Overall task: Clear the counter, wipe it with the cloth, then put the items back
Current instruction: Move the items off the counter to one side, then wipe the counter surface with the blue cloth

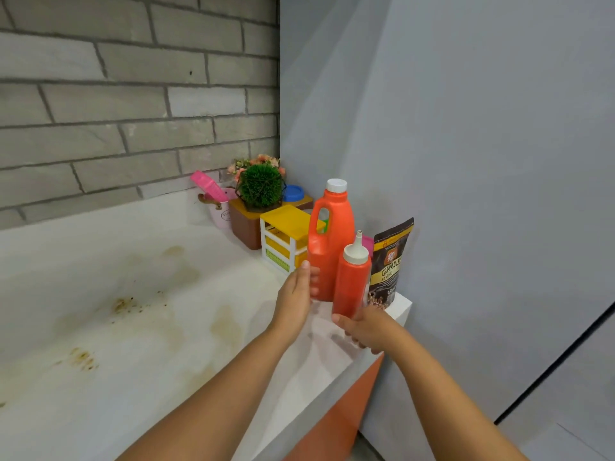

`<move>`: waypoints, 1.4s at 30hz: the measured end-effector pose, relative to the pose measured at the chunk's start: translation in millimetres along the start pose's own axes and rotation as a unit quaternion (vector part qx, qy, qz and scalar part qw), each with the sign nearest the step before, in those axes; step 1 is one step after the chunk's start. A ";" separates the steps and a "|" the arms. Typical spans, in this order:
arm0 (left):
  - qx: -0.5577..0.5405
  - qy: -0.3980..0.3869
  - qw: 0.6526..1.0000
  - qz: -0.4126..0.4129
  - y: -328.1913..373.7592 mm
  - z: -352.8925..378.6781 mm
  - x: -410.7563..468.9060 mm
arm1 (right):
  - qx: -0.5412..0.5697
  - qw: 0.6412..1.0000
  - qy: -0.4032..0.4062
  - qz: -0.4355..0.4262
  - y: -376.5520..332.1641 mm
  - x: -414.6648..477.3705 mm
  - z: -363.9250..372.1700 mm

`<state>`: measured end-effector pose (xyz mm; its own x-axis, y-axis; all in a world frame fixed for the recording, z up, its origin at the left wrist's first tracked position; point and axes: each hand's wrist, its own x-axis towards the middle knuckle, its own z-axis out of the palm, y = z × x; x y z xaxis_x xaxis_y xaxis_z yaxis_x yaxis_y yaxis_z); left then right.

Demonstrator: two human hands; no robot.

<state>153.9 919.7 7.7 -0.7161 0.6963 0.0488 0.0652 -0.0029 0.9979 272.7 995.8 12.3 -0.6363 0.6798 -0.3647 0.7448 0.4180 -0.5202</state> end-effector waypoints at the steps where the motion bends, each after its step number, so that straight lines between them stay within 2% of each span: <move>1: 0.002 0.008 1.000 0.000 1.0 -2.3 -2.7 | 0.000 1.000 -0.013 -0.010 -4.4 -3.2 0.8; 6: 0.008 0.055 0.998 0.000 5.5 -20.9 -22.1 | 0.015 0.996 -0.057 -0.064 -24.6 -11.5 8.6; 13: 0.025 0.139 0.990 -0.008 5.2 -64.4 -58.6 | 0.037 0.981 -0.045 -0.187 -61.1 -29.9 30.6; 24: 0.016 0.265 0.964 0.015 28.2 -169.7 -134.5 | 0.080 0.949 -0.096 -0.290 -149.5 -82.0 91.0; 35: 0.060 0.382 0.922 -0.005 21.0 -309.2 -293.4 | 0.029 0.905 -0.209 -0.370 -243.9 -204.6 213.5; 42: 0.074 0.433 0.898 -0.019 14.2 -382.0 -398.0 | 0.027 0.878 -0.246 -0.409 -287.8 -284.9 290.6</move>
<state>174.4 368.4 19.0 -0.9875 -0.1265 0.0938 0.0746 0.1482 0.9861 181.1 506.6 41.5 -0.9738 -0.1826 -0.1354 -0.0034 0.6073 -0.7944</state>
